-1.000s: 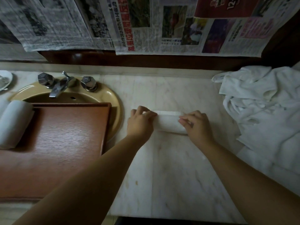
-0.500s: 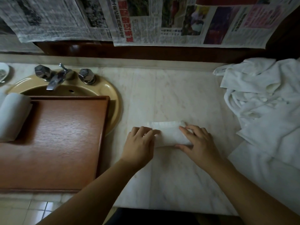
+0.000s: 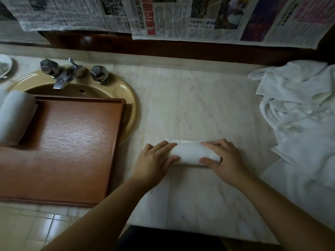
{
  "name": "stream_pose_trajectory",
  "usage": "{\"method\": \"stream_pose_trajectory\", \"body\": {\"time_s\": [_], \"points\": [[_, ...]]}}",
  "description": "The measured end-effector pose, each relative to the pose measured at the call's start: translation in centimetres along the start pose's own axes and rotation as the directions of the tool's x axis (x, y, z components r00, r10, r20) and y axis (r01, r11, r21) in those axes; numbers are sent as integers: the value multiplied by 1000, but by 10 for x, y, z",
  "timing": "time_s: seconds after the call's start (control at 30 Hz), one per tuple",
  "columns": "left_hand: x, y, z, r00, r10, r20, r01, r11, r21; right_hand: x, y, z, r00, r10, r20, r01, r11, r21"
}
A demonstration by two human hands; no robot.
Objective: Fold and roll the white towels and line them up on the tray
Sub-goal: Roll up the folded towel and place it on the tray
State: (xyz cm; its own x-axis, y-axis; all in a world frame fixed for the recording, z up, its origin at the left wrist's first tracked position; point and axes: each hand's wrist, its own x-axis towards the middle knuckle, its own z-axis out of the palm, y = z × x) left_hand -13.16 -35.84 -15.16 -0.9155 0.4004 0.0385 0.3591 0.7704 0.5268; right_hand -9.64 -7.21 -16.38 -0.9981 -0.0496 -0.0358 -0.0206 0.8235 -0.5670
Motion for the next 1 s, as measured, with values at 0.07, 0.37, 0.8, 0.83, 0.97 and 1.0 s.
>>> {"method": "stream_pose_trajectory", "body": {"time_s": [0.07,0.37,0.8,0.83,0.97,1.0], "points": [[14,-2,-4,991,-118,59,123,988,-89,14,4,0,998,41,39,-40,999,-17],[44,-12,0,948,-306,86,317,932,-174,46,4,-2,987,158,38,-154,983,-96],[9,-1,1,983,154,-100,-126,961,247,1,-29,16,889,-409,-204,328,881,-341],[9,-4,2,984,153,-86,-127,960,249,1,-32,17,905,-384,-182,308,888,-341],[31,-21,2,987,160,-16,-154,972,175,16,-36,14,946,-317,-67,268,882,-387],[37,-27,0,983,185,-2,-182,971,156,22,-32,12,944,-328,-40,285,870,-402]]}}
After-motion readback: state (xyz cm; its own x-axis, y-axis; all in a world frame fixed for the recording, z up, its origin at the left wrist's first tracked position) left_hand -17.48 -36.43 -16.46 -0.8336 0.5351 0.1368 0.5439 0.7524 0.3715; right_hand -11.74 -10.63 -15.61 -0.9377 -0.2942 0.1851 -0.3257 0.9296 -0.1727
